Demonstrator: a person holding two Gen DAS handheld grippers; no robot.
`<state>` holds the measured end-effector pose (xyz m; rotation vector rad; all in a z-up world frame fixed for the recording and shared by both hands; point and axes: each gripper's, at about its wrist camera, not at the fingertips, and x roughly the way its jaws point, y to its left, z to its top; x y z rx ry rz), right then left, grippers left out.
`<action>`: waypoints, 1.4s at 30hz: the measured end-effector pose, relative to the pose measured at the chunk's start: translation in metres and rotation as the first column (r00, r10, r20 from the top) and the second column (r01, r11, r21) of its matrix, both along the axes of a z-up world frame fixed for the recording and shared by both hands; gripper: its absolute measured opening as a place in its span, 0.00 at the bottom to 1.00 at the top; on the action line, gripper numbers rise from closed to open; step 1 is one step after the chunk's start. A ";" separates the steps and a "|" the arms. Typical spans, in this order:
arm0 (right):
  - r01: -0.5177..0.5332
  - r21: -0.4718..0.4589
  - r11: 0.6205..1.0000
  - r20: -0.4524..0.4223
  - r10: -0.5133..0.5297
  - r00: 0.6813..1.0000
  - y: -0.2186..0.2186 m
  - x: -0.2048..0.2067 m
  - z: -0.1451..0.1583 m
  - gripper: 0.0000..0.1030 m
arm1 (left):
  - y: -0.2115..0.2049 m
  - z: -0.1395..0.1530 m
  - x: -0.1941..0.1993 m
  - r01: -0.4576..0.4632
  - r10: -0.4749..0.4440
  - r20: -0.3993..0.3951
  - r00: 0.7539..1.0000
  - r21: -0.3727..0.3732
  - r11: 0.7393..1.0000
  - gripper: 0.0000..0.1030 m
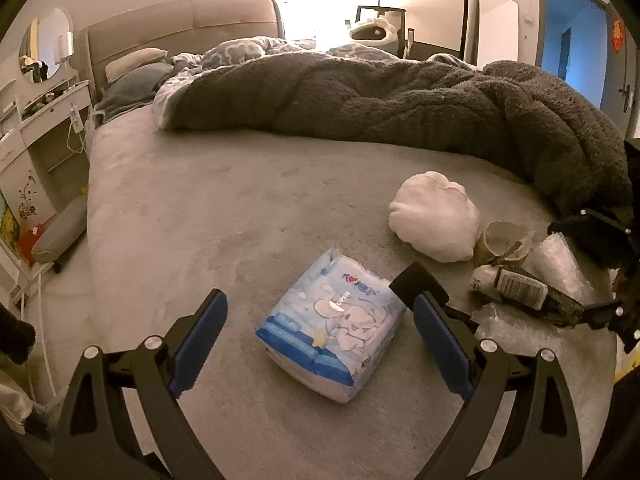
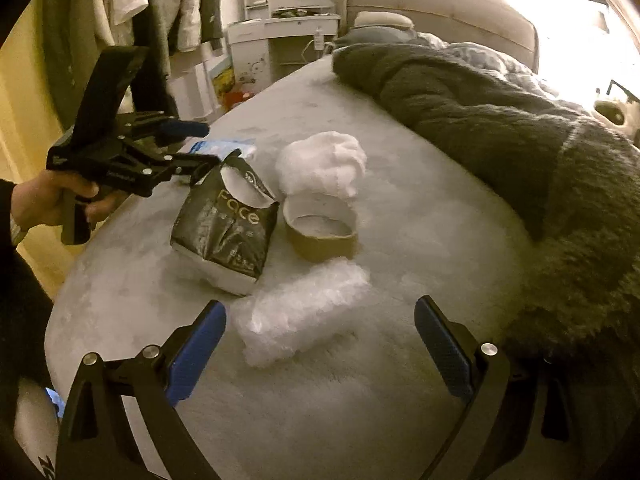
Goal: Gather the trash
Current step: 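Grasp the blue-and-white wipes pack with the left gripper while the right grasps the bubble-wrap roll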
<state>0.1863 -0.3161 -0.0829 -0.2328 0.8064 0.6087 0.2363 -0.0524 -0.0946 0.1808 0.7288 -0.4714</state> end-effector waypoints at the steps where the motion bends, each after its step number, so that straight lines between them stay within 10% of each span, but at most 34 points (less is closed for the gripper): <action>1: -0.002 -0.003 1.000 -0.004 0.002 1.000 0.000 0.002 -0.002 0.93 | 0.000 -0.001 0.001 0.002 -0.002 -0.004 1.000 -0.006 1.000 0.93; 33: -0.015 0.004 1.000 -0.033 0.015 0.999 0.000 0.012 -0.008 0.93 | -0.006 -0.025 0.010 0.089 -0.082 -0.058 0.995 0.132 0.987 0.94; 42: -0.015 0.013 1.000 -0.040 0.015 0.999 -0.001 0.013 -0.007 0.93 | -0.013 -0.022 0.009 0.100 -0.095 -0.046 0.994 0.112 0.989 0.65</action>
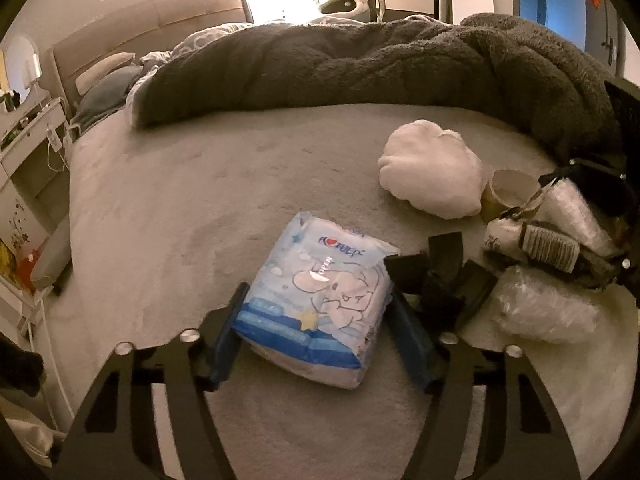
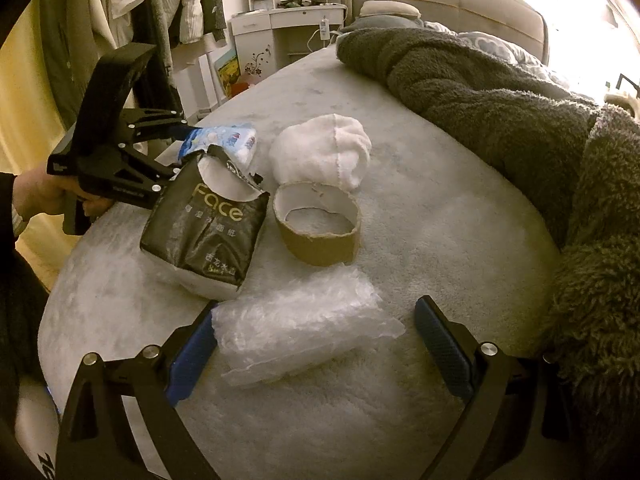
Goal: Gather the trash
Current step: 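Grasp the blue-and-white wipes pack with the left gripper while the right grasps the bubble-wrap roll, then lift the wipes pack with the left gripper while the right lifts the bubble-wrap roll toward the bin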
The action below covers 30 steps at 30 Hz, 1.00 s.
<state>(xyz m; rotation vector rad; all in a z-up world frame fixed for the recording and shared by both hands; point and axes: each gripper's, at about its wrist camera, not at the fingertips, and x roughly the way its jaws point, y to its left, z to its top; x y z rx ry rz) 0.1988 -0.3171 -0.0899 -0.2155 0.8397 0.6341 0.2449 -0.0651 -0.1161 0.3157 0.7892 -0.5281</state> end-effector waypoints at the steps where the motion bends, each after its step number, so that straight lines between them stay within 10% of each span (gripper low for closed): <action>1: 0.000 0.003 1.000 -0.001 0.000 1.000 0.000 0.000 0.000 0.93 | 0.000 0.001 0.000 -0.006 0.006 -0.001 1.000 -0.006 1.000 0.64; 12: 0.010 -0.002 1.000 -0.009 -0.010 1.000 -0.001 0.005 0.003 0.65 | 0.020 0.017 -0.002 -0.101 0.101 -0.004 0.995 -0.040 0.994 0.59; 30: 0.176 0.120 0.977 0.070 -0.185 0.980 -0.010 0.004 0.062 0.63 | 0.021 0.064 -0.023 -0.243 0.247 0.026 0.969 -0.094 0.965 0.58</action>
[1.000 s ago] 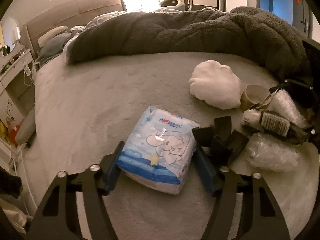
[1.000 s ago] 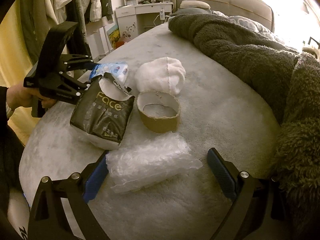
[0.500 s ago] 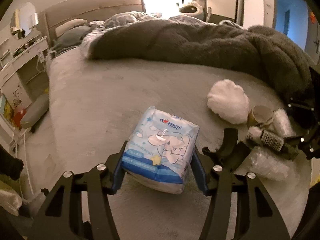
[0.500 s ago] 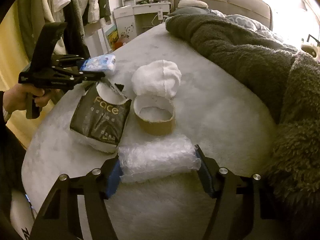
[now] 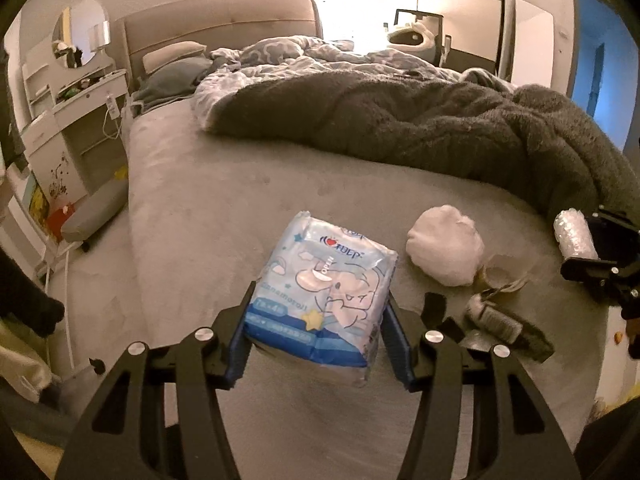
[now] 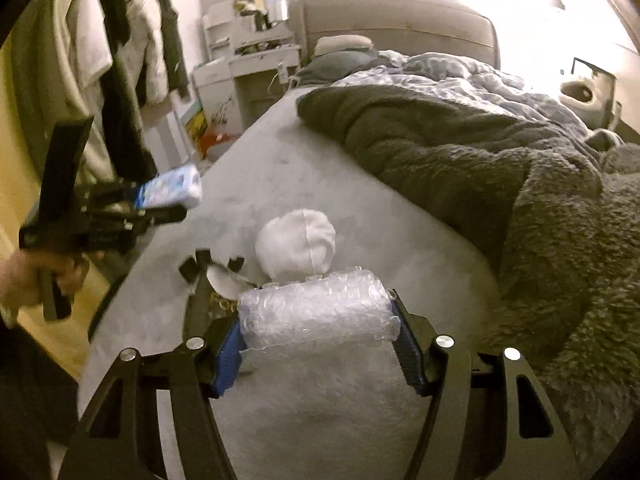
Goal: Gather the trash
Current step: 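Lift the wipes pack with the left gripper while the right lifts the bubble-wrap roll toward the bin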
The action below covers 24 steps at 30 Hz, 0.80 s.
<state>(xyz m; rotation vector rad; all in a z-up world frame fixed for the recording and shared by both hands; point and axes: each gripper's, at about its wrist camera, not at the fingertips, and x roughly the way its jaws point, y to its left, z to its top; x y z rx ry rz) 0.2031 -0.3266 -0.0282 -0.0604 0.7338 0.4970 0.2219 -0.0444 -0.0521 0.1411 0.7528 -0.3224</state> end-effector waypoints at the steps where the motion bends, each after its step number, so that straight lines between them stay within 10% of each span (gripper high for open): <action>1: 0.011 0.014 1.000 -0.002 -0.011 1.000 -0.001 0.000 0.001 0.63 | 0.000 0.001 -0.001 -0.008 0.008 -0.003 1.000 -0.006 1.000 0.58; 24: 0.042 0.115 0.992 -0.020 -0.040 0.999 0.028 -0.007 0.017 0.63 | 0.034 0.022 -0.029 -0.165 0.166 0.003 0.986 -0.017 0.986 0.58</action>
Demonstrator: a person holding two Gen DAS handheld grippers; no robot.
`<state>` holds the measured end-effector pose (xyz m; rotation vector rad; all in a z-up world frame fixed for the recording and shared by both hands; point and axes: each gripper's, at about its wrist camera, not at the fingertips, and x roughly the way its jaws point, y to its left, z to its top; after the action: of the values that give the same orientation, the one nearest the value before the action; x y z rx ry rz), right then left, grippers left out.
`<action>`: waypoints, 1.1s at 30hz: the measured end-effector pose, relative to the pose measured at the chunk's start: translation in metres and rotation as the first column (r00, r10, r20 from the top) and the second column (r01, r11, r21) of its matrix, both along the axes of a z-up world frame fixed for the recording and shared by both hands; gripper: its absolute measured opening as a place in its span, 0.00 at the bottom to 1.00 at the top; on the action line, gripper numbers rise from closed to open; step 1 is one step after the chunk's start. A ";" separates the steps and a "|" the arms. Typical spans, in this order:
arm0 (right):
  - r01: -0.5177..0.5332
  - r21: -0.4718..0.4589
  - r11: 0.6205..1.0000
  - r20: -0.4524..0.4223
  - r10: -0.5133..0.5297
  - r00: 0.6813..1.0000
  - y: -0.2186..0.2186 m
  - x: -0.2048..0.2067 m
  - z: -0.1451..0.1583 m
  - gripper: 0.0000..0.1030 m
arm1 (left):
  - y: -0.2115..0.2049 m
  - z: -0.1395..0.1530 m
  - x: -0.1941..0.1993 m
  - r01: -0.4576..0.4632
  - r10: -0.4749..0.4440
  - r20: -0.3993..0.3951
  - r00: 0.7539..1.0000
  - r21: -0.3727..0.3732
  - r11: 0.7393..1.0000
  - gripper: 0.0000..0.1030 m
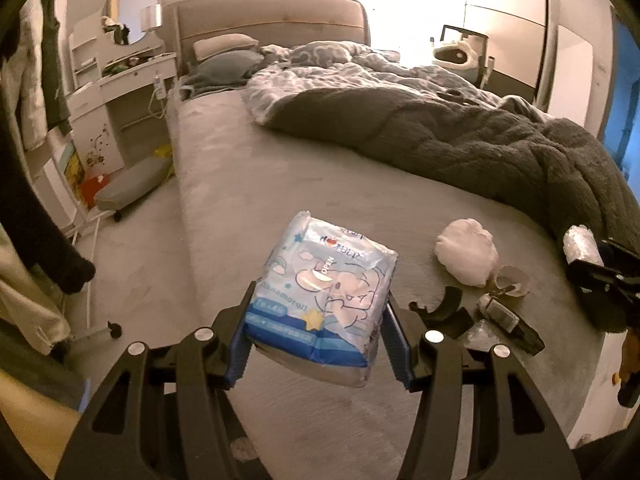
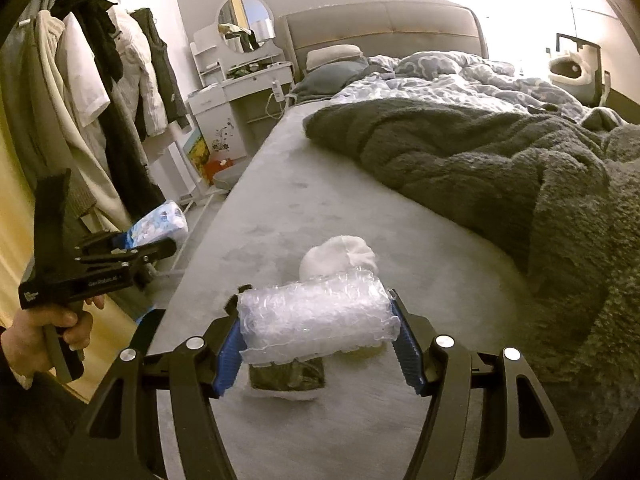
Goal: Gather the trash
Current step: 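Lift the wipes pack with the left gripper while the right lifts the bubble-wrap roll toward the bin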
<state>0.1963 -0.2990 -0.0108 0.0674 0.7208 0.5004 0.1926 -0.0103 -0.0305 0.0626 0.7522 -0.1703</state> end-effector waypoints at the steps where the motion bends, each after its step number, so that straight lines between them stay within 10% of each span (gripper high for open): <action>1: -0.003 0.005 1.000 0.001 0.003 1.000 0.003 0.000 0.001 0.63 | 0.002 0.000 -0.001 -0.005 0.005 -0.002 1.000 -0.004 1.000 0.58; 33: -0.173 -0.036 0.984 -0.046 0.171 0.984 0.170 0.013 -0.002 0.63 | 0.106 -0.026 -0.025 -0.169 0.173 -0.138 0.975 0.039 0.985 0.58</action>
<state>0.2088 -0.1291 -0.0131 -0.0220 0.7824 0.6509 0.1671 0.0957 -0.0564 0.0110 0.8972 0.0003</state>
